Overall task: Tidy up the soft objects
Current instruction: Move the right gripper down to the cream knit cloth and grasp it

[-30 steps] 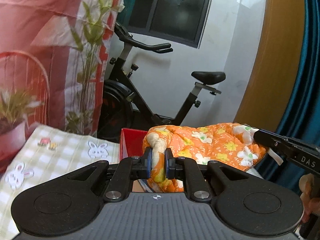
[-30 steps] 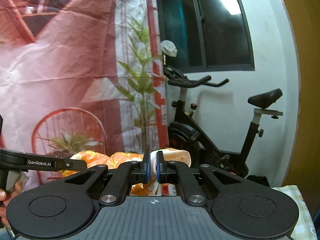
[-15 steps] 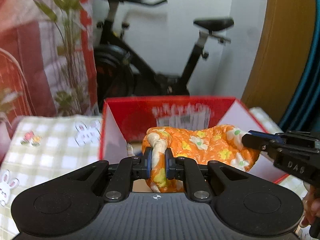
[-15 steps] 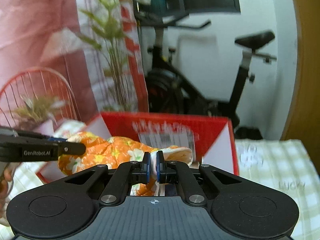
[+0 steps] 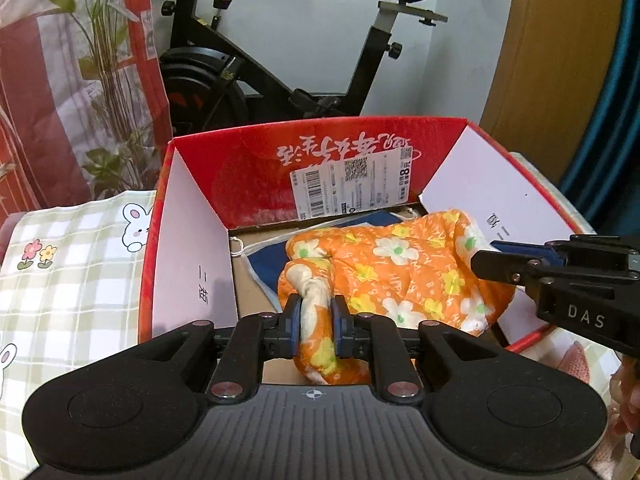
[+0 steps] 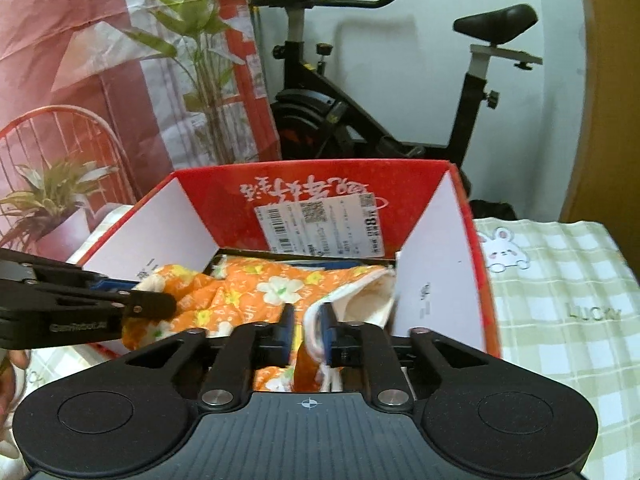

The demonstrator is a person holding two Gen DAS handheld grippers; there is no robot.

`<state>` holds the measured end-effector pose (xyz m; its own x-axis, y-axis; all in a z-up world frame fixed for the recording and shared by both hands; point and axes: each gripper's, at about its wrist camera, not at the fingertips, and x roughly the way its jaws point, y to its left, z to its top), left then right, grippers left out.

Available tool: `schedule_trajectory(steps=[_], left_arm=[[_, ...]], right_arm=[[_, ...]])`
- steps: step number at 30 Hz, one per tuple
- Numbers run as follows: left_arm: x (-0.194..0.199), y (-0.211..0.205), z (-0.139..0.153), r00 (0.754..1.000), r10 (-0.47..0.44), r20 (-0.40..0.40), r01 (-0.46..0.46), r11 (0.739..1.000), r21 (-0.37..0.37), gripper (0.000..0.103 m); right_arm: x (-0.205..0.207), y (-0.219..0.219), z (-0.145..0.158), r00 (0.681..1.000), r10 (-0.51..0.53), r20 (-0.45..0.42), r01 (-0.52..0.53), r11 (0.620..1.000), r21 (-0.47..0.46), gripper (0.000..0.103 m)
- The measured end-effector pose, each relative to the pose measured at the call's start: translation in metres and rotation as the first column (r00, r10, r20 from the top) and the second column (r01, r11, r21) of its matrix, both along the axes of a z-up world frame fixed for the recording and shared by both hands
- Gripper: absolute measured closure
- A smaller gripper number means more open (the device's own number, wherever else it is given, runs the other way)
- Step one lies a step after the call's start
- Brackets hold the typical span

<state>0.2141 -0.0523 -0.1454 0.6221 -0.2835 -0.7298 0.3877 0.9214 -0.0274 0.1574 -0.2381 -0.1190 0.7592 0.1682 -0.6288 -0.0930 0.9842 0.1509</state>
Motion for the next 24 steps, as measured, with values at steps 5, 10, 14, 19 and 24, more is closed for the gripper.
schedule_trajectory(steps=[5, 10, 14, 19, 24], left_arm=[[-0.011, 0.005, 0.016, 0.999, 0.003, 0.046, -0.003, 1.000, -0.014, 0.047], [-0.032, 0.016, 0.033, 0.997, 0.014, 0.076, -0.012, 0.999, -0.029, 0.045], [-0.056, 0.026, 0.045, 0.996, 0.013, 0.090, -0.009, 0.999, -0.044, 0.045], [-0.096, 0.037, 0.044, 0.998, -0.018, 0.060, 0.022, 0.996, -0.082, 0.045], [-0.139, 0.045, 0.024, 0.999, -0.034, -0.001, 0.034, 0.994, -0.108, 0.045]], right_arm=[[-0.014, -0.004, 0.013, 0.999, -0.025, 0.036, 0.026, 0.999, -0.030, 0.058], [-0.044, -0.002, 0.031, 0.996, 0.002, 0.090, 0.003, 0.999, -0.050, 0.053], [-0.072, 0.002, 0.040, 0.994, 0.020, 0.104, -0.017, 0.999, -0.035, 0.052], [-0.117, 0.008, 0.039, 0.994, 0.051, 0.094, -0.050, 0.999, -0.018, 0.052], [-0.163, 0.017, 0.028, 0.993, 0.103, 0.051, -0.101, 0.994, -0.033, 0.051]])
